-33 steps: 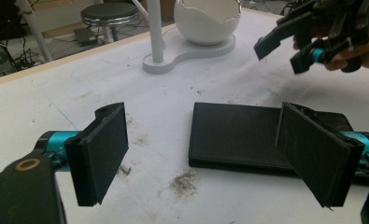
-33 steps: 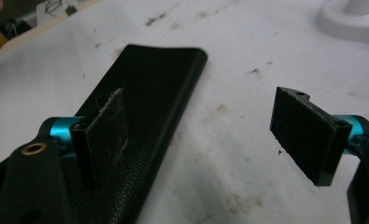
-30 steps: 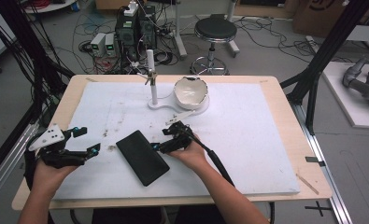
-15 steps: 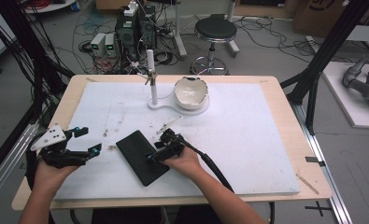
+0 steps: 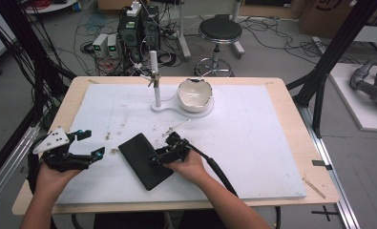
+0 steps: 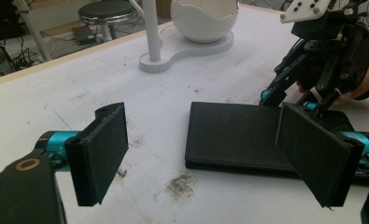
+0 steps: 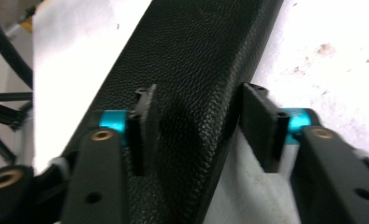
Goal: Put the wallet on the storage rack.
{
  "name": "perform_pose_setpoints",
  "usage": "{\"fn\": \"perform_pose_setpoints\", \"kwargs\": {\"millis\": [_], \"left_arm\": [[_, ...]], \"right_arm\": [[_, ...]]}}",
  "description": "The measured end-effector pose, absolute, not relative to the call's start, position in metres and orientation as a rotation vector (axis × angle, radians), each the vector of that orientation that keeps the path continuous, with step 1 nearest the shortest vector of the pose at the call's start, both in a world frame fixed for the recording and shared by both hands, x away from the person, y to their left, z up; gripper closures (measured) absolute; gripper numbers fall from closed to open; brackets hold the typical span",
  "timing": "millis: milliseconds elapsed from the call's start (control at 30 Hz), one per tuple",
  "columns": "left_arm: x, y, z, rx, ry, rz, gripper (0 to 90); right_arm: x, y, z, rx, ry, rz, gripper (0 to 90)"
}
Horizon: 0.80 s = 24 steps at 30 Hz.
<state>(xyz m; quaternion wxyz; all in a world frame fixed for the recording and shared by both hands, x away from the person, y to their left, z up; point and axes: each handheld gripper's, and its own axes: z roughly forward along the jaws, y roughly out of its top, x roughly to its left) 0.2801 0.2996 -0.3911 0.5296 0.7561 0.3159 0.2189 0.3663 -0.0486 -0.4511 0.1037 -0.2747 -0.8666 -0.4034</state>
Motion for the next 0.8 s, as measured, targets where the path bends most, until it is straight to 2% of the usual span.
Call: {"fn": "perform_pose_setpoints", "kwargs": {"millis": [200, 367, 567, 800], "left_arm": [[0.279, 0.3, -0.391, 1.805, 0.755, 0.529, 17.1], [0.28, 0.301, -0.392, 1.809, 0.759, 0.527, 17.1], [0.279, 0.303, -0.391, 1.802, 0.761, 0.528, 17.1], [0.28, 0.303, -0.392, 1.803, 0.758, 0.53, 17.1]], "right_arm": [[0.369, -0.053, -0.452, -0.81, -2.498, -1.203, 72.8], [0.366, -0.053, -0.449, -0.781, -2.522, -1.228, 81.2], [0.365, -0.056, -0.443, -0.764, -2.511, -1.26, 83.3], [0.363, -0.074, -0.415, -0.725, -2.529, -1.389, 83.4]]}}
